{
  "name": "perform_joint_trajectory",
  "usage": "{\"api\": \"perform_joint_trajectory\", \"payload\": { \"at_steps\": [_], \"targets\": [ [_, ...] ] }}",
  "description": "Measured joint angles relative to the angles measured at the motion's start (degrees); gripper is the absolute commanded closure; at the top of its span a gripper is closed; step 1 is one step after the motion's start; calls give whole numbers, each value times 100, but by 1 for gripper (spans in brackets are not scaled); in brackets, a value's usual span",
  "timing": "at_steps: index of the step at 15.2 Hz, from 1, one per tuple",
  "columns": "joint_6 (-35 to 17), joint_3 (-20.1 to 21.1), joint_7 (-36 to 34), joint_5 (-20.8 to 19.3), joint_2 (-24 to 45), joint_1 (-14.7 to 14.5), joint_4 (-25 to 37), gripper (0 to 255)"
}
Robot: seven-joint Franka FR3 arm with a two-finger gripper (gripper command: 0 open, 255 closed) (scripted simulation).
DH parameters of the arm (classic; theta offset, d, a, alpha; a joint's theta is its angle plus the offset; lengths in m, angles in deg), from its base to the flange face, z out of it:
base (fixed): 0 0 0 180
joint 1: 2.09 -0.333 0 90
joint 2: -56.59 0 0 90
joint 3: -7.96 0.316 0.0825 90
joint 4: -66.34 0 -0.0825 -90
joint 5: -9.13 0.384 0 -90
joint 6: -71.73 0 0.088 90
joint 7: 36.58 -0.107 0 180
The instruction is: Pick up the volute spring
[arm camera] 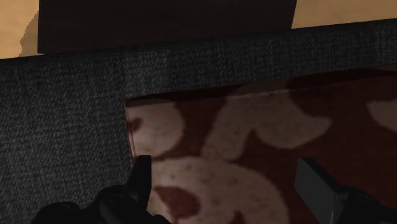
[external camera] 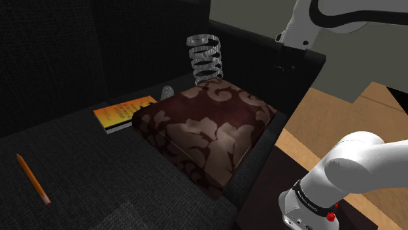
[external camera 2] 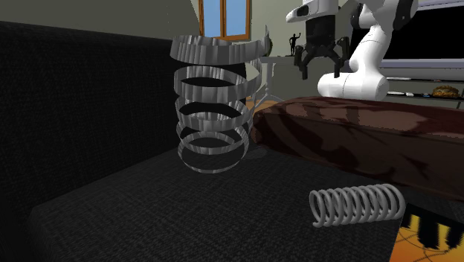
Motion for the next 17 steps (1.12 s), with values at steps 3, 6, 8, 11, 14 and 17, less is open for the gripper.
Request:
{"api": "perform_joint_trajectory", "payload": {
  "at_steps": [3,6,8,11,14,17],
  "targets": [
    [-99,-13,27,-2,255,1,213,0],
    [-365,-82,141,-30,774,19,594,0],
    [-548,-68,148,0,1149,-2,883,0],
    [-744,-131,256,-1,1802,7,1481,0],
    [-811,-175,332,17,2346,8,2101,0],
    [-873,-215,409,46,2935,9,2770,0]
  ]
}}
